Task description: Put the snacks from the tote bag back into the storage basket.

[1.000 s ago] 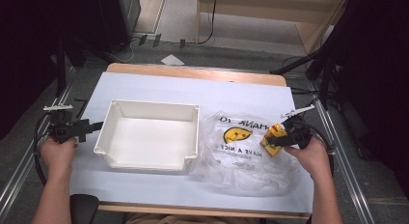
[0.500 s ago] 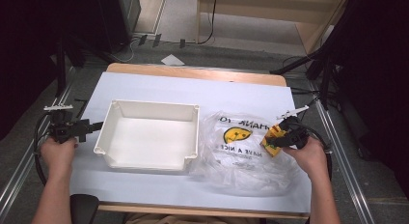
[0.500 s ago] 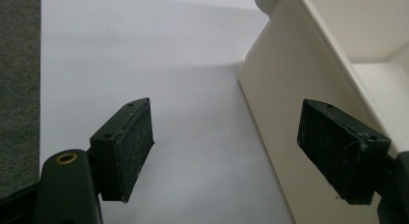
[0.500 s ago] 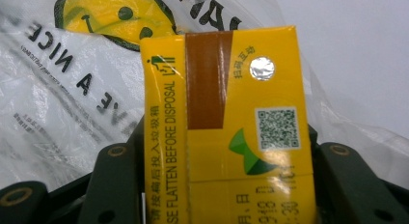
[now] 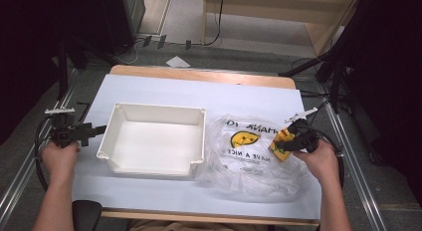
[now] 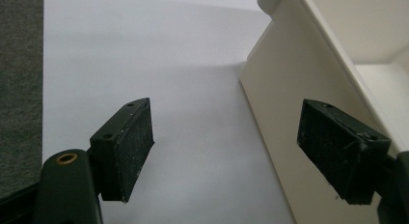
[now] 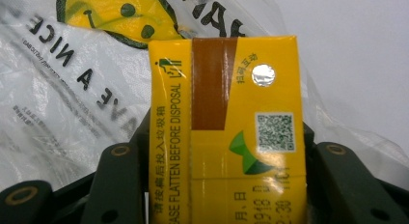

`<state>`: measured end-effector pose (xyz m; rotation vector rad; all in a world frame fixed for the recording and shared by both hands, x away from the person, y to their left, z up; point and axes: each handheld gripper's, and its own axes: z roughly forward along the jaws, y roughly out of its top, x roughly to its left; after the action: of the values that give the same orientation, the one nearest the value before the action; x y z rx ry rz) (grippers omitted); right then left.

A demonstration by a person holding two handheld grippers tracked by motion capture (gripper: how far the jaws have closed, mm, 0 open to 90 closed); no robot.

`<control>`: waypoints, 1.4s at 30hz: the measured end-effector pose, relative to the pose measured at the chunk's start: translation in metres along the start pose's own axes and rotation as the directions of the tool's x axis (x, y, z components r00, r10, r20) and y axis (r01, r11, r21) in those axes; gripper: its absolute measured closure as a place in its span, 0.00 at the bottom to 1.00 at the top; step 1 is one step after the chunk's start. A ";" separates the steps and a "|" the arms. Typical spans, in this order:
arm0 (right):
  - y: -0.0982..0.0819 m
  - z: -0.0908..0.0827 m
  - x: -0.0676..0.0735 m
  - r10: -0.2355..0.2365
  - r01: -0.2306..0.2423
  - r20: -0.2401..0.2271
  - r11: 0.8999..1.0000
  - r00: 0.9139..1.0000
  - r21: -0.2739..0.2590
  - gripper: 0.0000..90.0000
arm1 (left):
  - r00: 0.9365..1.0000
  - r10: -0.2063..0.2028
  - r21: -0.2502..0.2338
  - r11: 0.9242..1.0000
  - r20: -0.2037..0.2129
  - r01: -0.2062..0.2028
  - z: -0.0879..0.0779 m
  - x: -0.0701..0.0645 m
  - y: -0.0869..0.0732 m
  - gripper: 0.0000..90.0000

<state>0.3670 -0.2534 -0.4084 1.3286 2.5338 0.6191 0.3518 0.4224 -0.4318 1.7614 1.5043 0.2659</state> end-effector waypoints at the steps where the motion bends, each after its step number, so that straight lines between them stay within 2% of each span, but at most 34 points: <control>1: 0.000 0.000 0.000 0.000 0.000 0.000 1.000 1.000 0.000 0.56 | 1.000 0.000 0.000 1.000 0.000 0.000 0.000 0.000 0.000 0.24; 8: 0.001 -0.005 0.000 0.007 -0.007 -0.002 1.000 1.000 -0.008 0.57 | 1.000 -0.001 0.000 1.000 0.001 0.001 0.000 0.000 0.000 0.24; 17: 0.004 -0.019 0.002 -0.004 0.005 0.006 0.999 1.000 -0.032 0.58 | 1.000 -0.003 -0.001 1.000 0.001 0.003 0.000 0.000 0.000 0.24; 26: 0.012 -0.031 0.011 -0.023 0.023 0.000 0.998 1.000 -0.052 0.58 | 1.000 -0.004 -0.001 1.000 0.000 0.004 0.000 0.001 0.000 0.24; 29: 0.013 -0.032 0.013 -0.031 0.031 -0.008 0.998 0.999 -0.055 0.59 | 1.000 -0.003 -0.001 1.000 0.000 0.003 0.000 0.001 0.000 0.24; 30: 0.015 -0.033 0.015 -0.039 0.037 -0.029 0.998 0.999 -0.060 0.59 | 1.000 -0.003 -0.001 1.000 0.000 0.003 0.000 0.001 0.000 0.24; 35: 0.019 -0.034 0.020 -0.055 0.050 -0.068 0.996 0.996 -0.070 0.59 | 1.000 -0.003 -0.001 1.000 -0.002 0.003 0.000 0.001 0.000 0.24; 42: 0.024 -0.035 0.027 -0.088 0.081 -0.090 0.993 0.992 -0.084 0.59 | 1.000 -0.003 -0.001 1.000 -0.001 0.003 0.000 0.001 0.000 0.24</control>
<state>0.3556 -0.2282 -0.3660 1.1852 2.5932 0.7745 0.3522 0.4231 -0.4321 1.7578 1.5073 0.2655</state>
